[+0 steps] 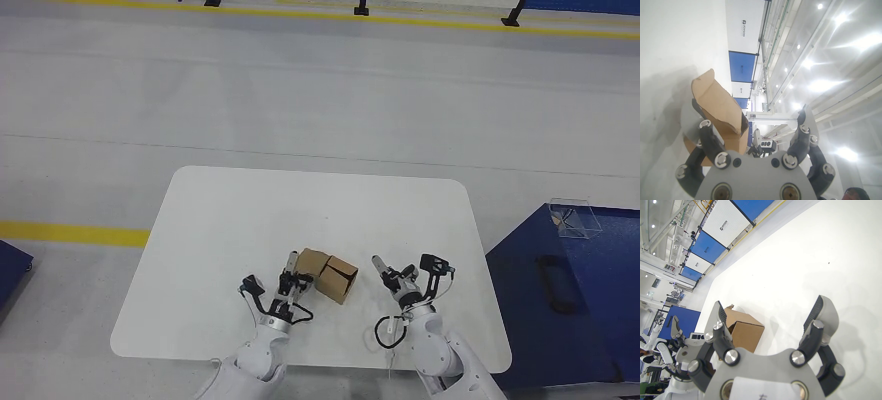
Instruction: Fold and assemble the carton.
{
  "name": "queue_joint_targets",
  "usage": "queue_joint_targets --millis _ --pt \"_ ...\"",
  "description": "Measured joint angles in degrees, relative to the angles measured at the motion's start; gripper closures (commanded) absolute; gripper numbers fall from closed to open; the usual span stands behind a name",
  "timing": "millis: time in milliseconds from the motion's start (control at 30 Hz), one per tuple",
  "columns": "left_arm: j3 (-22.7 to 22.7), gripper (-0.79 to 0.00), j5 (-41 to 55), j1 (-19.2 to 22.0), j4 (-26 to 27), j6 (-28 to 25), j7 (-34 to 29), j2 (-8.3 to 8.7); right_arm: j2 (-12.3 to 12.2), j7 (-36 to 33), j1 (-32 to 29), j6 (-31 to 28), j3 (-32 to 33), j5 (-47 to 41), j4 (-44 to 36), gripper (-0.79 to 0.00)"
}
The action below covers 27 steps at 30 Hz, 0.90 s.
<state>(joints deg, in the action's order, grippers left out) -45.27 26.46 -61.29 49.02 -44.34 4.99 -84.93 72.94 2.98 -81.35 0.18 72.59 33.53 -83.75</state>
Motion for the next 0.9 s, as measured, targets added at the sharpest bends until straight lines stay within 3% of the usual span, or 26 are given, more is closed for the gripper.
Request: queue_joint_targets --millis 167,300,600,900 --pt "-0.55 -0.785 -0.83 0.91 -2.62 -8.16 -2.30 -0.85 0.05 -0.16 -0.48 0.39 0.30 0.81 -0.46 -0.785" --pt "-1.03 -0.785 -2.56 1.38 -2.99 -10.07 -1.71 -1.42 0.01 -0.24 -1.16 0.81 0.67 2.03 -1.33 -0.785" --pt "-2.52 -0.785 -4.85 1.96 -2.29 -6.95 -1.55 -2.19 0.05 -0.19 -2.03 1.36 2.33 1.55 -2.72 -0.785" --pt "-5.19 -0.785 -9.26 -0.50 1.74 -4.08 -0.20 -1.41 0.14 -1.79 -1.24 3.03 3.90 -1.44 -2.58 -0.785"
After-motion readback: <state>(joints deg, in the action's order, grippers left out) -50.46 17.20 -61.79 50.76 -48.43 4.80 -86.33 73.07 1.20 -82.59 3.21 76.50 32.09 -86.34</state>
